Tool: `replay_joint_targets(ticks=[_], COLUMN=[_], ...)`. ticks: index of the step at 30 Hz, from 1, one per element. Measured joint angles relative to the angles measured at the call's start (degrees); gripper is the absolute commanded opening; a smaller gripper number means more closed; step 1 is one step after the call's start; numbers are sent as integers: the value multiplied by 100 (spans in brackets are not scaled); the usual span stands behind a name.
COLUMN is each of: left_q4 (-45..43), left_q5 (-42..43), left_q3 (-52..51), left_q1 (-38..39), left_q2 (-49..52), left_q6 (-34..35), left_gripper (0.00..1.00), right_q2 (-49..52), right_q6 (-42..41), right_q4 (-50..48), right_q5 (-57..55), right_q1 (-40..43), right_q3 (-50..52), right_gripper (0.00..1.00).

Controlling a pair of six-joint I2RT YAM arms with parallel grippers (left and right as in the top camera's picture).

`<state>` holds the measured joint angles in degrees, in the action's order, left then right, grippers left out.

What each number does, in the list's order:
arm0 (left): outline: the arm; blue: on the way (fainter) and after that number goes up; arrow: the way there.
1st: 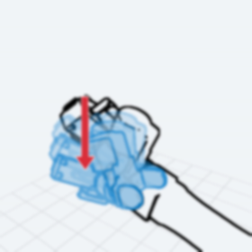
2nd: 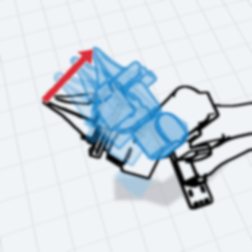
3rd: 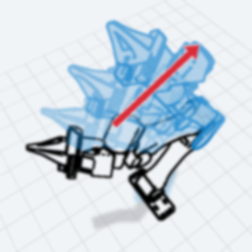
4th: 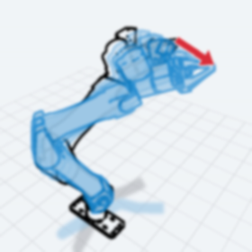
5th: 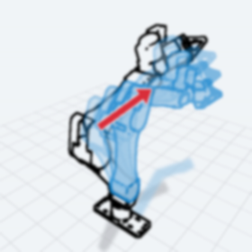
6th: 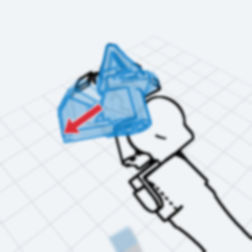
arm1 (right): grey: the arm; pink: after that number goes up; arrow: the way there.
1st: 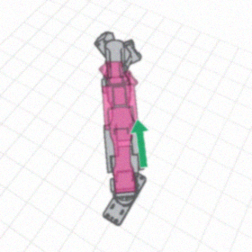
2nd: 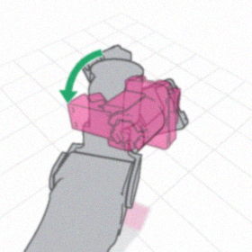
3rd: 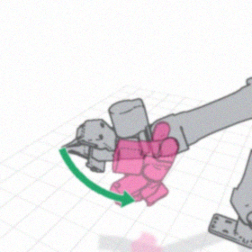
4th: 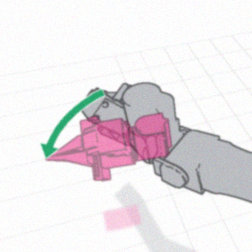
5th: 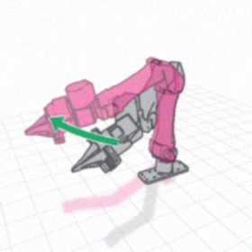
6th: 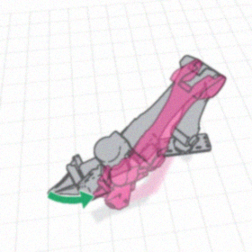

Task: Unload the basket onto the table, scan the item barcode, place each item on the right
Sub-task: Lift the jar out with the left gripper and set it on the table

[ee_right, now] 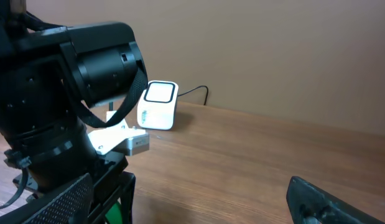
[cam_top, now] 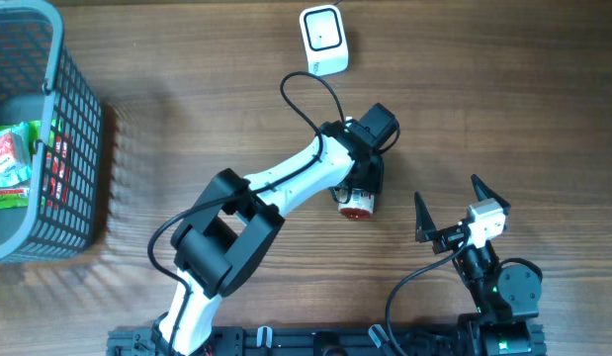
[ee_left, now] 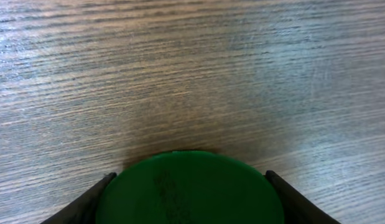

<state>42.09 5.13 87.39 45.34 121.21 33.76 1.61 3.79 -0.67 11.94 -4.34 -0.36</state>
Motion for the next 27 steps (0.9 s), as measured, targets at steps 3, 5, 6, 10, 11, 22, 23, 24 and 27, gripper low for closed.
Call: replay_joint_targets(ticks=[3, 5, 6, 10, 11, 22, 23, 24, 27], left_q4=[-107, -114, -111, -79, -79, 337, 444, 468, 669], left_q5=[-50, -66, -61, -33, -33, -367, -433, -470, -546], left_q3=[-4, -4, -4, -4, -4, 437, 562, 623, 1054], left_q1=[4, 4, 4, 4, 4, -208, -295, -339, -608], left_q2=[9, 9, 9, 9, 9, -39, -127, -195, -503], left_q6=[20, 70, 87, 129, 129, -343, -461, -511, -752], left_gripper=[77, 88, 91, 98, 100, 100, 100, 100, 100], right_q2=[0, 0, 0, 0, 0, 0, 0, 0, 0], right_q6=[0, 0, 0, 0, 0, -2, 0, -2, 0], right_q4=[2, 2, 2, 2, 2, 2, 2, 2, 2], right_q5=[0, 2, 2, 0, 2, 2, 2, 2, 0], right_q1=[0, 0, 0, 0, 0, 0, 0, 0, 0], right_q3=[0, 0, 0, 0, 0, 0, 0, 0, 0], right_gripper=[100, 100, 100, 100, 100, 100, 100, 100, 100])
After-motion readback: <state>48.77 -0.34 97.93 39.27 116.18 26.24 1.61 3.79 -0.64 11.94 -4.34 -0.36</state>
